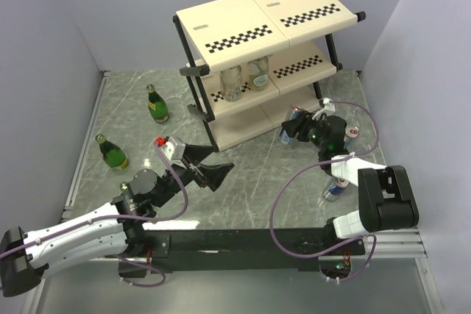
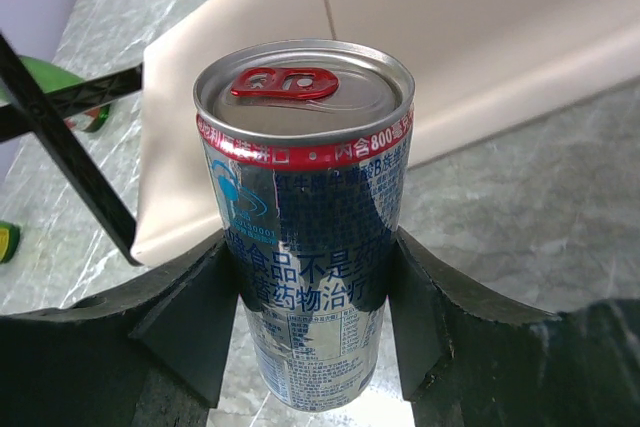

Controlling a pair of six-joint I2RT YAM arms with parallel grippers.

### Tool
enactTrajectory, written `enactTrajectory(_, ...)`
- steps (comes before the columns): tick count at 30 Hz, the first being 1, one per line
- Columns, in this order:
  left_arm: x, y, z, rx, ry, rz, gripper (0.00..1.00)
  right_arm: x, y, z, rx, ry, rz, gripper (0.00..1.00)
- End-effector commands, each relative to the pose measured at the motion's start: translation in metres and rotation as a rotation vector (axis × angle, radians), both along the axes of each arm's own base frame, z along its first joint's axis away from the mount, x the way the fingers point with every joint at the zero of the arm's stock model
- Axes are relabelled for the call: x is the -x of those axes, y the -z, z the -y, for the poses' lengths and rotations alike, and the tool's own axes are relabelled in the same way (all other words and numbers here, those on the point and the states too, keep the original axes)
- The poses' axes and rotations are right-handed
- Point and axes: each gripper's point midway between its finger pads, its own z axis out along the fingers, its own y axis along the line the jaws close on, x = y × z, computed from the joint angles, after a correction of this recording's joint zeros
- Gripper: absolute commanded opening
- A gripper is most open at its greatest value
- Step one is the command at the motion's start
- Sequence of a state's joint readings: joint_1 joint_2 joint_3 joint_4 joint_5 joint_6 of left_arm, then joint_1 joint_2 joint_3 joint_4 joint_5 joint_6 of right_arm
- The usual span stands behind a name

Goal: Place and organize the beverage onto the shelf
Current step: Adjust the drink.

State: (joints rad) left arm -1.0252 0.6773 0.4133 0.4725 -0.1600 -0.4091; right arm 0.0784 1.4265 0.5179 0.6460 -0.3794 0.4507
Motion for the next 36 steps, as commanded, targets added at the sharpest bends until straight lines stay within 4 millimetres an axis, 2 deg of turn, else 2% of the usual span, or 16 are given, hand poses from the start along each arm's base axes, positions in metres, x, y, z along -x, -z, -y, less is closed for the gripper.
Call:
enactTrajectory(1, -0.002, 0.005, 0.002, 0.006, -0.008, -0.012, 0.99, -0.022, -0.072, -0.006, 0.012, -0.053, 0.268, 0.0)
enactTrajectory(3, -0.004, 0.003, 0.007, 0.015, 0.0, -0.001, 0.99, -0.012, -0.08, -0.014, 0.046, -0.132, 0.318, 0.0)
enactTrajectory(5, -0.011, 0.012, 0.016, -0.017, -0.002, -0.008, 1.0, 0.0, -0.079, -0.024, 0.076, -0.226, 0.335, 0.0)
enactTrajectory(9, -0.024, 0.015, 0.045, -0.053, 0.039, 0.013, 1.0, 0.04, -0.089, -0.051, 0.108, -0.496, 0.404, 0.0)
enactTrajectory(11, -0.032, 0.018, 0.052, -0.077, 0.032, 0.037, 0.99, 0.054, -0.093, -0.057, 0.103, -0.558, 0.412, 0.0)
enactTrajectory(12, -0.038, 0.028, 0.059, -0.106, 0.03, 0.028, 1.0, 0.058, -0.092, -0.057, 0.116, -0.573, 0.419, 0.0)
enactTrajectory(15, -0.046, 0.032, 0.067, -0.105, 0.05, 0.047, 0.99, 0.075, -0.091, -0.06, 0.162, -0.647, 0.452, 0.0)
enactTrajectory(20, -0.063, 0.013, 0.068, -0.026, 0.065, -0.01, 1.0, 0.098, -0.082, -0.067, 0.209, -0.772, 0.476, 0.0)
enactTrajectory(21, -0.067, 0.004, 0.069, -0.006, 0.064, -0.017, 0.98, 0.1, -0.084, -0.067, 0.231, -0.794, 0.503, 0.0)
enactTrajectory(23, -0.072, 0.004, 0.072, -0.003, 0.074, -0.072, 0.93, 0.113, -0.08, -0.071, 0.229, -0.863, 0.5, 0.0)
enactTrajectory(24, -0.077, -0.003, 0.074, 0.004, 0.073, -0.081, 0.84, 0.114, -0.084, -0.072, 0.258, -0.893, 0.54, 0.0)
enactTrajectory(26, -0.08, -0.003, 0.074, 0.005, 0.069, -0.116, 0.76, 0.122, -0.081, -0.074, 0.255, -0.932, 0.528, 0.0)
enactTrajectory(27, -0.082, -0.001, 0.074, -0.006, 0.062, -0.136, 0.69, 0.126, -0.084, -0.075, 0.269, -0.959, 0.562, 0.0)
enactTrajectory(29, -0.084, 0.002, 0.071, -0.009, 0.051, -0.157, 0.61, 0.133, -0.085, -0.076, 0.288, -0.985, 0.59, 0.0)
enactTrajectory(32, -0.082, 0.013, 0.066, -0.032, 0.036, -0.2, 0.39, 0.142, -0.089, -0.077, 0.297, -1.01, 0.626, 0.0)
enactTrajectory(36, -0.08, 0.022, 0.066, -0.061, 0.048, -0.236, 0.19, 0.147, -0.094, -0.082, 0.293, -1.027, 0.647, 0.0)
